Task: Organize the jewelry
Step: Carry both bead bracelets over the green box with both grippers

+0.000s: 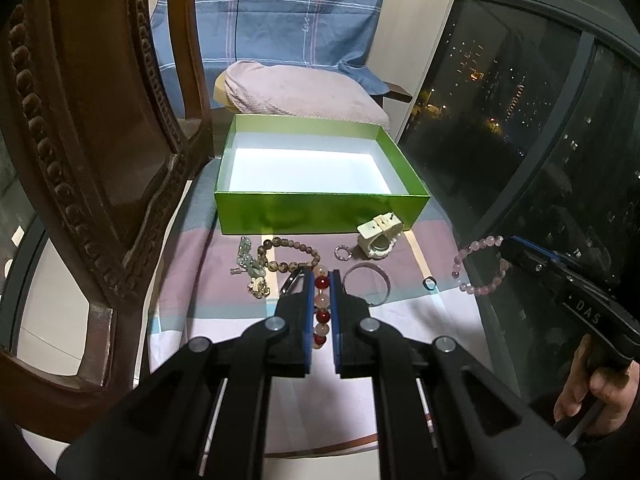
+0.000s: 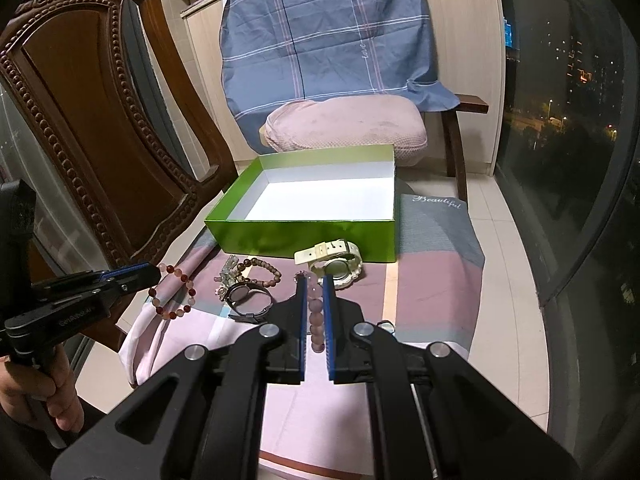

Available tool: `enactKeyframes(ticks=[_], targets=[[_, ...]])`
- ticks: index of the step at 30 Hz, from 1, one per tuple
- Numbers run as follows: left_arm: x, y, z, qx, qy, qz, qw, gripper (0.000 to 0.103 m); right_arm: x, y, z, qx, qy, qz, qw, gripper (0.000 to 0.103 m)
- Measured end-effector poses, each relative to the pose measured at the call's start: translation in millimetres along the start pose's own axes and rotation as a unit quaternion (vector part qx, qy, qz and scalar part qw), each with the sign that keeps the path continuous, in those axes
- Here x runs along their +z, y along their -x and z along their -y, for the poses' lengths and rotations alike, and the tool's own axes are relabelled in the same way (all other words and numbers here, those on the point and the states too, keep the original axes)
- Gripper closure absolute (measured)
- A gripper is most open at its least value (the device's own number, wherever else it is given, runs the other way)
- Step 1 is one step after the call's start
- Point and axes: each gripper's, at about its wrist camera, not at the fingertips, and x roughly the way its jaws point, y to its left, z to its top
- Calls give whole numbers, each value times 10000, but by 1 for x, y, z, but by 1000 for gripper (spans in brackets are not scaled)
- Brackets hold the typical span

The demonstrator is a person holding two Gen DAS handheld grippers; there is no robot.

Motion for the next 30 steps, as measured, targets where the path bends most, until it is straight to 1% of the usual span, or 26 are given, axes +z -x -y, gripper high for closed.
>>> enactKeyframes(ticks=[18, 23, 26, 30], targets=[[-1, -3, 0, 18, -31, -39, 10000, 95, 0, -2, 0, 25, -12, -42, 10000, 95], [3, -7, -2, 39, 6, -51, 10000, 95, 3, -3, 4, 174, -110, -63, 9998, 95], [12, -10, -4, 30, 27, -39, 10000, 95, 11, -4, 7, 242, -152, -46, 9996, 95], [38, -11, -5, 6, 61, 29, 10000, 95, 35, -9, 8, 351, -154, -52, 9993, 95]])
